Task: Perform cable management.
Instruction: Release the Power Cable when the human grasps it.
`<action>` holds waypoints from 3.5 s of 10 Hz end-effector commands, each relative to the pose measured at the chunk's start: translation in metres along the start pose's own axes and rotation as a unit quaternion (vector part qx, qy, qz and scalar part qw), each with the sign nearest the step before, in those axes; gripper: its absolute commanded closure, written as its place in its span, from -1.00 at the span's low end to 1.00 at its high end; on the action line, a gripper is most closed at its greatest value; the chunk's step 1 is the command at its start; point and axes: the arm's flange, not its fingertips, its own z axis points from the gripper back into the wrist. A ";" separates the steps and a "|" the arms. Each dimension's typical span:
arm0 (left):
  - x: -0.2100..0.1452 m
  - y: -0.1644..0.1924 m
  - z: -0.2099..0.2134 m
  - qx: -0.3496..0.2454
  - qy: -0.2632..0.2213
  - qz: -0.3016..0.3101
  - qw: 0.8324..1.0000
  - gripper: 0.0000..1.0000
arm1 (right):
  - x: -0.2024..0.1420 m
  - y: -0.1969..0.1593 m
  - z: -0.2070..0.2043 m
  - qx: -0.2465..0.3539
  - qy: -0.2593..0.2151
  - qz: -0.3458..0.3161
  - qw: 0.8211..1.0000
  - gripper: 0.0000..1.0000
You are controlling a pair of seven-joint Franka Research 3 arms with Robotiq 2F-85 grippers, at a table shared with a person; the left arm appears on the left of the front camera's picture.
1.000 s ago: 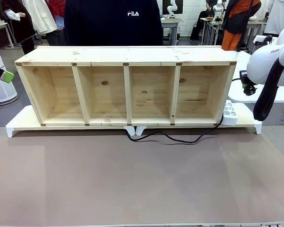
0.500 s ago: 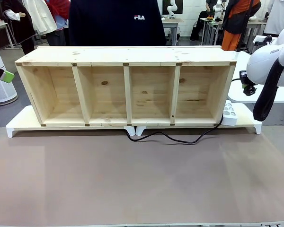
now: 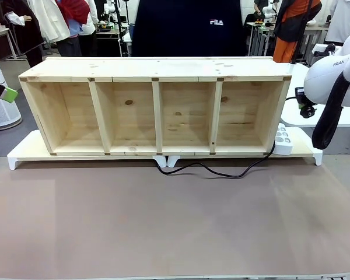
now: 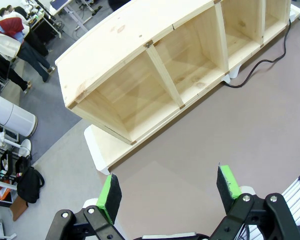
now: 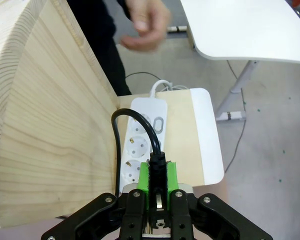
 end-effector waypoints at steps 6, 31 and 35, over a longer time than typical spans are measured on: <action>-0.001 -0.001 -0.002 0.000 -0.003 0.000 1.000 -1.00 | -0.001 0.000 0.002 0.000 -0.002 0.000 1.000 0.67; -0.001 -0.001 -0.002 0.000 -0.003 0.000 1.000 -1.00 | 0.000 -0.004 0.002 -0.003 0.022 -0.002 1.000 -1.00; -0.001 -0.001 -0.002 0.000 -0.003 0.000 1.000 -1.00 | 0.000 -0.004 0.002 -0.003 0.022 -0.002 1.000 -1.00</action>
